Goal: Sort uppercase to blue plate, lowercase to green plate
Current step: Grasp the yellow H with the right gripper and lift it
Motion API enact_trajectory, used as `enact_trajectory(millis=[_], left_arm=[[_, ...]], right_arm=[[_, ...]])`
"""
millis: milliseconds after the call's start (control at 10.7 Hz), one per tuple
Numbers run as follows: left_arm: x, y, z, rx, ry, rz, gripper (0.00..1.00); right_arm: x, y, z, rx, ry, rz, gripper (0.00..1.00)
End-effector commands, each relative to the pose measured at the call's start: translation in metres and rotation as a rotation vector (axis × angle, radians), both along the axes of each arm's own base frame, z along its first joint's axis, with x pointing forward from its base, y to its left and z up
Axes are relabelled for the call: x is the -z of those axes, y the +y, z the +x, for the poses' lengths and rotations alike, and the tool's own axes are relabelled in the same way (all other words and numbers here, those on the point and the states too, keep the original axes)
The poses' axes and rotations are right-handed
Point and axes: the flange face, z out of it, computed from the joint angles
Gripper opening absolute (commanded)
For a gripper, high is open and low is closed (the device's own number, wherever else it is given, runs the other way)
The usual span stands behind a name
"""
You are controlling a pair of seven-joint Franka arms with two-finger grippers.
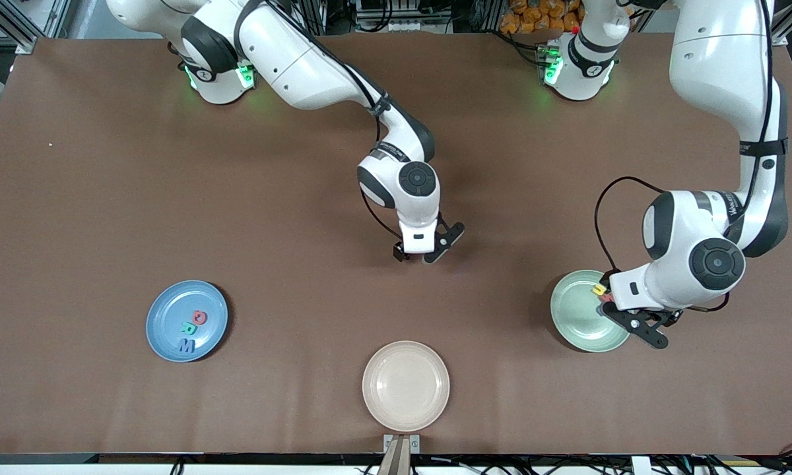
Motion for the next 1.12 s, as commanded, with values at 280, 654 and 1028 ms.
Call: enact_trajectory(millis=[280, 654, 1028], left_arm=[[-0.016, -0.016, -0.011, -0.090, 0.029, -0.056, 1.00], [-0.018, -0.037, -0.017, -0.131, 0.040, -0.058, 1.00], [-0.021, -0.064, -0.023, -0.101, 0.051, -0.078, 1.00]], right_arm=[[0.000, 0.008, -0.002, -0.017, 0.007, 0.013, 1.00], [-0.002, 0.010, -0.004, -0.022, 0.005, 0.013, 0.00], [-0.008, 0.007, -0.001, -0.016, 0.016, 0.001, 0.00]])
